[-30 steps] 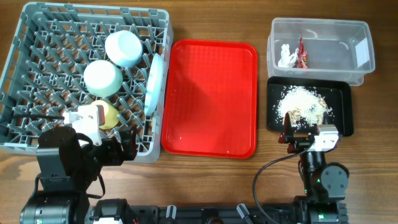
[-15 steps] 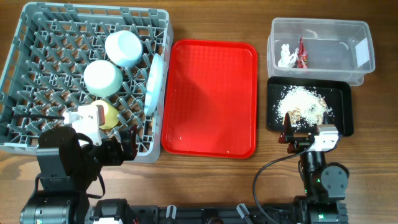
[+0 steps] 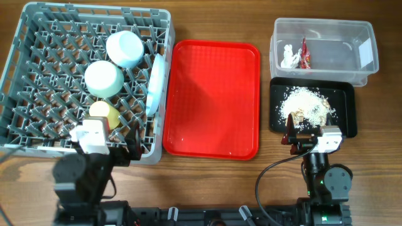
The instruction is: Sort waste into correct bins and load items into the dishwasher rack
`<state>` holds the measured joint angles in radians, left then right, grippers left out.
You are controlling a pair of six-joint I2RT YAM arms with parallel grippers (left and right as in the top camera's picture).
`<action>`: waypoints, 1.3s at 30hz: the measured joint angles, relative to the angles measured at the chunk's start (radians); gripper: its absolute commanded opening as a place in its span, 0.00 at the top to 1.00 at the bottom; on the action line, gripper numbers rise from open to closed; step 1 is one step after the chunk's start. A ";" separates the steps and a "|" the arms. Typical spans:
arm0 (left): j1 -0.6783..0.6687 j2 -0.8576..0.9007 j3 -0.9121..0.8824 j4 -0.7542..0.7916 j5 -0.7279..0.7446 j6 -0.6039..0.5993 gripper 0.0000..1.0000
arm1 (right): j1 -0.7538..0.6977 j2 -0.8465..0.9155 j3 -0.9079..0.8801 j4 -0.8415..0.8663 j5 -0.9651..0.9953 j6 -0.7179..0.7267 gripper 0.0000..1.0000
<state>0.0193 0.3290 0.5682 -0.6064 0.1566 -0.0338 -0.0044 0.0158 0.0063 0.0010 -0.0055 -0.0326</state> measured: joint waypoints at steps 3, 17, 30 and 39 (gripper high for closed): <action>0.000 -0.110 -0.166 0.136 -0.003 -0.001 0.00 | 0.000 0.000 0.000 -0.001 0.000 0.000 0.00; 0.000 -0.314 -0.554 0.625 -0.010 0.008 0.00 | 0.000 0.000 0.000 0.000 0.000 0.000 0.00; 0.000 -0.312 -0.557 0.547 -0.010 0.030 0.00 | 0.000 0.000 0.000 0.000 0.000 0.000 0.00; 0.000 -0.312 -0.557 0.547 -0.010 0.030 0.00 | 0.000 0.000 0.000 0.000 0.000 0.000 0.00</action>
<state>0.0193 0.0166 0.0109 -0.0597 0.1463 -0.0040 -0.0044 0.0154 0.0063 0.0006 -0.0055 -0.0326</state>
